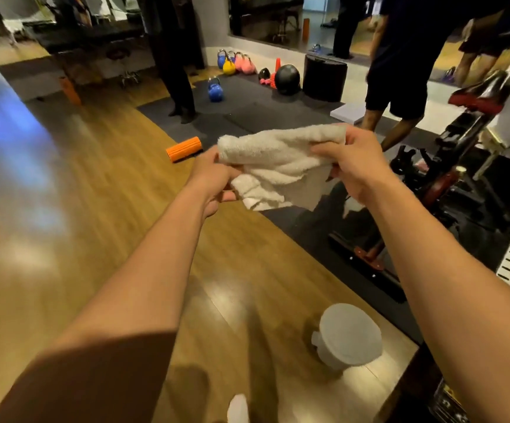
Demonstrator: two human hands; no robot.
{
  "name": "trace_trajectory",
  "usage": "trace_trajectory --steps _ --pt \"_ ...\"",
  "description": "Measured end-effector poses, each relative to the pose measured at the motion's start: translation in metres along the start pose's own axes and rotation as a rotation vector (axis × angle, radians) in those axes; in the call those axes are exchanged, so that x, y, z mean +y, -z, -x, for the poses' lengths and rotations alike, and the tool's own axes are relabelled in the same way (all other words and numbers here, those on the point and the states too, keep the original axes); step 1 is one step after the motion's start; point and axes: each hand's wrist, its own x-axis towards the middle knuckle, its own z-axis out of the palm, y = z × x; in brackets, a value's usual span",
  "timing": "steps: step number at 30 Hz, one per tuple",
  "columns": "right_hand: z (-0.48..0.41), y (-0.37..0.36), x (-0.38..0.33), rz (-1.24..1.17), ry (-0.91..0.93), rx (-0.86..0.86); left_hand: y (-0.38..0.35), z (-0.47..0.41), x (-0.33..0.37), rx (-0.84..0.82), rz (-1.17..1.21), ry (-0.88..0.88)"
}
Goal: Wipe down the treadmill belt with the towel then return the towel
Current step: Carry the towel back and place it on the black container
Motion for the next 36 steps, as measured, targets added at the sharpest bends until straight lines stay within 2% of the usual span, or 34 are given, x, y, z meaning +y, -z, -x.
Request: trace_trajectory --steps 2,4,7,9,12,15,18,22,24,26,30,32,36 --pt "-0.036 -0.021 -0.006 0.06 0.063 0.039 0.016 -0.046 0.017 -0.034 0.007 -0.042" --pt "-0.072 -0.039 -0.007 0.1 0.073 0.007 0.031 -0.095 0.036 -0.064 0.081 -0.07" --pt "-0.123 -0.058 0.004 0.05 -0.08 -0.186 0.044 -0.165 0.058 -0.097 0.223 -0.05" --pt "-0.16 -0.072 0.021 0.002 -0.15 -0.244 0.046 -0.212 0.066 -0.146 0.267 -0.015" --pt "-0.226 -0.091 0.049 0.027 -0.136 -0.07 0.049 -0.283 0.074 -0.223 0.248 -0.004" --pt "-0.303 -0.098 0.066 -0.008 -0.086 0.068 0.048 -0.358 0.087 -0.213 0.317 0.013" --pt "-0.384 -0.093 0.07 -0.027 -0.138 0.129 0.044 -0.432 0.108 -0.177 0.27 0.013" --pt "-0.49 -0.103 0.071 -0.033 -0.152 0.189 0.043 -0.534 0.131 -0.211 0.144 -0.067" --pt "-0.542 -0.122 0.074 0.031 -0.074 0.106 0.041 -0.586 0.139 -0.25 0.07 -0.101" --pt "-0.592 -0.145 0.08 0.118 -0.015 -0.072 0.038 -0.639 0.144 -0.32 0.025 -0.116" --pt "-0.697 -0.175 0.107 0.217 -0.137 -0.355 0.032 -0.751 0.162 -0.451 0.032 -0.104" --pt "-0.746 -0.182 0.121 0.206 -0.233 -0.363 0.029 -0.808 0.171 -0.437 0.073 -0.065" --pt "-0.842 -0.189 0.136 0.164 -0.325 -0.273 0.015 -0.929 0.187 -0.296 0.251 0.021"
